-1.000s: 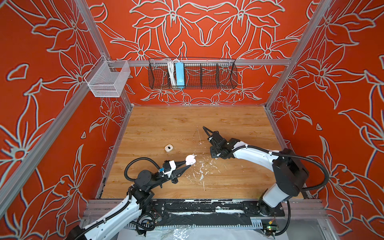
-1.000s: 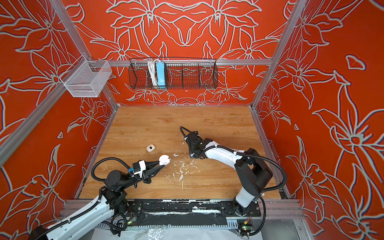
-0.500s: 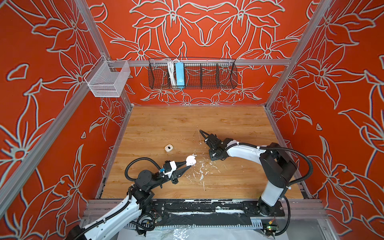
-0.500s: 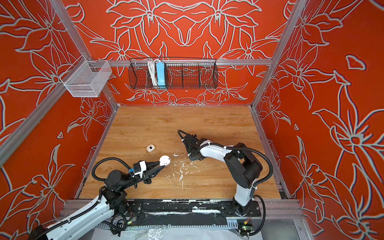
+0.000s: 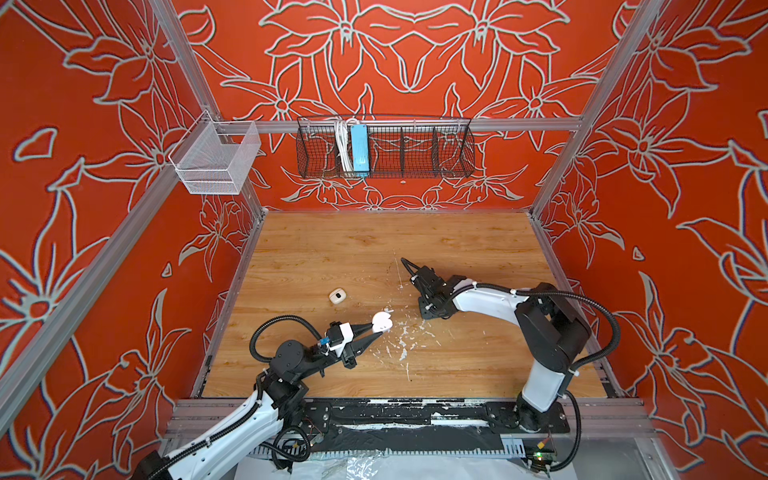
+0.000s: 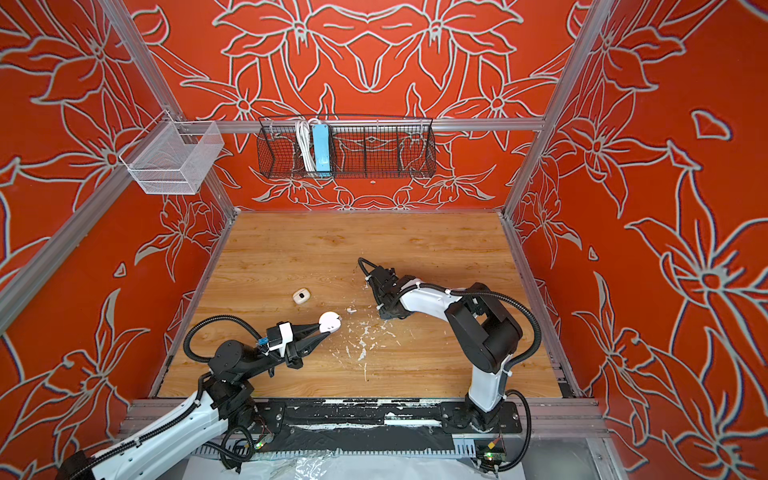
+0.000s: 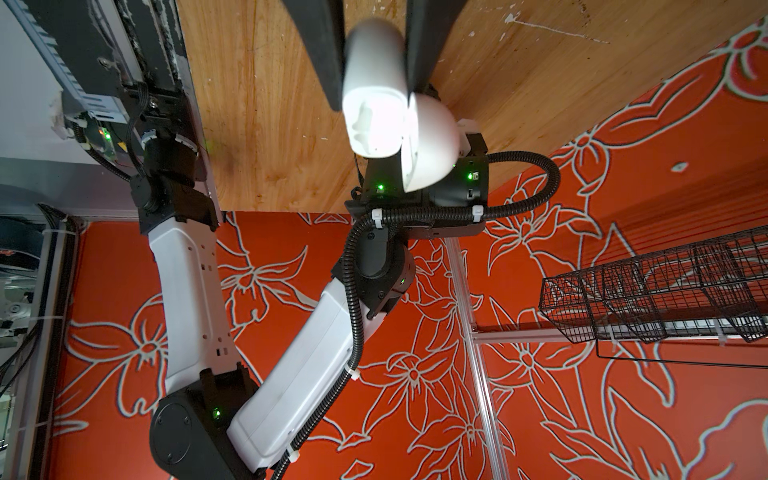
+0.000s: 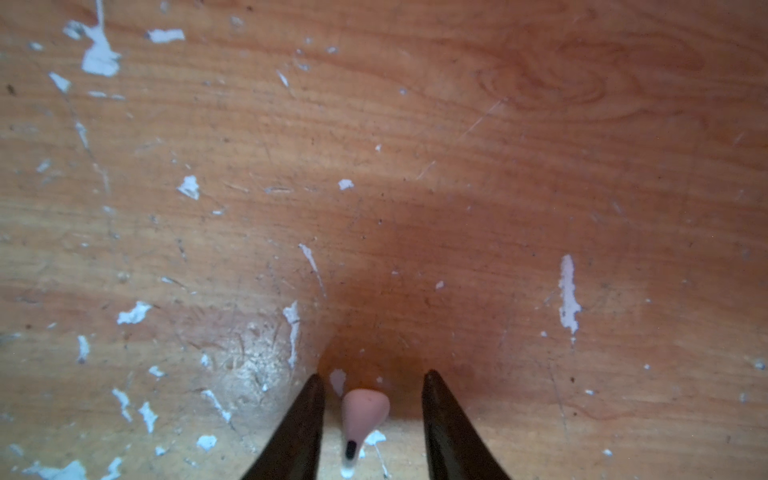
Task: Insert the wireless bluetooth earbuds into the charging case
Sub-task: 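Close the right gripper on the white earbud's stem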
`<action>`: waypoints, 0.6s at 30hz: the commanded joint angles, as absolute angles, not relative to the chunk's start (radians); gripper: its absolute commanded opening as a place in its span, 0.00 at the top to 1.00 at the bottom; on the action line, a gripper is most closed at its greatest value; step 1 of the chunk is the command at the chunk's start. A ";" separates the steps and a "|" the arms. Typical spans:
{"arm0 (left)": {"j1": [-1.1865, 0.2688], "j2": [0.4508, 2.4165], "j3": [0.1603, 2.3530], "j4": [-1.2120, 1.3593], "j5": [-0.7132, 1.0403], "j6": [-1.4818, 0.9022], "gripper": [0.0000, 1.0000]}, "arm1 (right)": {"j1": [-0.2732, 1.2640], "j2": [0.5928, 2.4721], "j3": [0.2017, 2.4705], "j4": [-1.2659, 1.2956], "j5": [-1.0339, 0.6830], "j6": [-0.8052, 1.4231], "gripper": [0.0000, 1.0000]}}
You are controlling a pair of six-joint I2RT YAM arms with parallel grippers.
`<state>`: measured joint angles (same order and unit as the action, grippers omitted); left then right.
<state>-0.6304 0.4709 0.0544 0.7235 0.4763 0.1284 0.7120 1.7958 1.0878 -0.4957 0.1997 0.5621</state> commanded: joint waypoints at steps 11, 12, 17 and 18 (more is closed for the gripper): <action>-0.642 0.454 0.083 0.722 0.492 0.149 1.00 | 0.704 1.772 1.060 -0.497 0.209 0.591 0.63; -0.643 0.451 0.084 0.719 0.492 0.150 1.00 | 0.701 1.777 1.061 -0.496 0.205 0.592 0.63; -0.644 0.451 0.087 0.711 0.495 0.156 1.00 | 0.699 1.788 1.060 -0.489 0.189 0.594 0.68; -0.646 0.451 0.089 0.708 0.495 0.158 1.00 | 0.699 1.788 1.060 -0.489 0.186 0.595 0.70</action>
